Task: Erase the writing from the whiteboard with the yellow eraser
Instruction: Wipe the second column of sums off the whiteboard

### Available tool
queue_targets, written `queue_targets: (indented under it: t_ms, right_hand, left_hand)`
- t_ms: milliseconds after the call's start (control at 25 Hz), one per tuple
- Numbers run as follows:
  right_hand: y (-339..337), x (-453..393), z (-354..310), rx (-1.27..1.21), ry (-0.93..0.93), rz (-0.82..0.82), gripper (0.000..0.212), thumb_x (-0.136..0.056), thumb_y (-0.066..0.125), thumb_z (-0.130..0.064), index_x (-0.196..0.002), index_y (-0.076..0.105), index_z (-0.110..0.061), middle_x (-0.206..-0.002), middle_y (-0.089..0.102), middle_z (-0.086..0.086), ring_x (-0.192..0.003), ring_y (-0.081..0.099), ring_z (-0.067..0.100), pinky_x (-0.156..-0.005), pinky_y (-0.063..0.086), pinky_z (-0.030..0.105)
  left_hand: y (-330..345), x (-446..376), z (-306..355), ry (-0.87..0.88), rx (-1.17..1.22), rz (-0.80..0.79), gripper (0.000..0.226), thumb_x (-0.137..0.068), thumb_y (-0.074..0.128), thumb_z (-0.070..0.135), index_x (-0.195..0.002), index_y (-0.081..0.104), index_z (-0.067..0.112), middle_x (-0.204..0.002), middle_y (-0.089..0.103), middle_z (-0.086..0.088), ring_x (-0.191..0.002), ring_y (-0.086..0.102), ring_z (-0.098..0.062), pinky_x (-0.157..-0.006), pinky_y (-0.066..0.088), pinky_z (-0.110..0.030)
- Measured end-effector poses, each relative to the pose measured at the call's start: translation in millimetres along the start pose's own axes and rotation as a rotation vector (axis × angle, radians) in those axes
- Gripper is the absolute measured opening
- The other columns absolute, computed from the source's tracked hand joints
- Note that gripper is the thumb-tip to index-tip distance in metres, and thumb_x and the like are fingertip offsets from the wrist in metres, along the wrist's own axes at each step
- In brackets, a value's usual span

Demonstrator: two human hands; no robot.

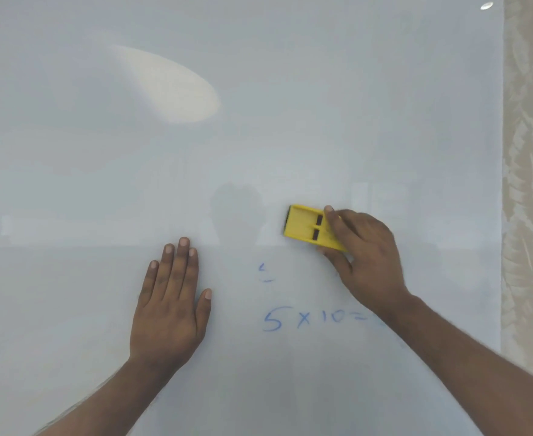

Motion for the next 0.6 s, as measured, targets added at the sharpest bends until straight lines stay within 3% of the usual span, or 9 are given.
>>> queue_targets:
  t_ms: [120, 280, 480, 600]
  right_hand:
    - [17.3, -6.5, -36.7, -0.095, 0.100, 0.044, 0.054, -0.092, 0.062, -0.034, -0.139, 0.049, -0.012, -0.122, 0.062, 0.011, -0.106, 0.057, 0.034, -0.092, 0.045, 0.044]
    - [36.1, 30.8, -80.1, -0.104, -0.104, -0.087, 0.051, -0.095, 0.055, -0.035, -0.142, 0.046, -0.016, -0.125, 0.060, 0.008, -0.108, 0.056, 0.033, -0.096, 0.041, 0.042]
    - [14.1, 72.8, -44.4, 0.019, -0.358, -0.189, 0.044, -0.100, 0.048, -0.038, -0.139, 0.048, -0.018, -0.123, 0.062, 0.005, -0.108, 0.057, 0.029, -0.101, 0.041, 0.038]
    - [4.4, 54.4, -17.8, 0.004, -0.228, -0.152, 0.048, -0.097, 0.055, -0.035, -0.140, 0.048, -0.015, -0.123, 0.063, 0.010, -0.107, 0.059, 0.034, -0.096, 0.043, 0.043]
  left_hand:
    - [1.6, 3.9, 1.7, 0.005, 0.003, 0.007, 0.066, -0.103, 0.029, 0.037, -0.159, 0.020, 0.002, -0.170, 0.017, -0.012, -0.158, 0.012, -0.027, -0.127, 0.016, -0.049]
    - [2.0, 7.7, -1.1, 0.032, 0.014, 0.013, 0.067, -0.103, 0.031, 0.037, -0.159, 0.021, 0.003, -0.169, 0.018, -0.012, -0.158, 0.014, -0.028, -0.127, 0.017, -0.049]
    - [2.5, 12.9, -5.1, 0.061, 0.013, 0.012, 0.067, -0.103, 0.031, 0.038, -0.160, 0.020, 0.005, -0.170, 0.017, -0.010, -0.158, 0.013, -0.026, -0.128, 0.014, -0.046]
    - [2.8, 15.3, -3.1, 0.036, 0.018, 0.008, 0.066, -0.102, 0.031, 0.037, -0.159, 0.021, 0.005, -0.170, 0.018, -0.010, -0.158, 0.013, -0.026, -0.127, 0.015, -0.047]
Point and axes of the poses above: each hand's wrist, its own x-axis away from the middle knuckle, its own y-axis out of the palm, z = x × y, the point moved 1 cm from there along -x, towards the middle knuckle
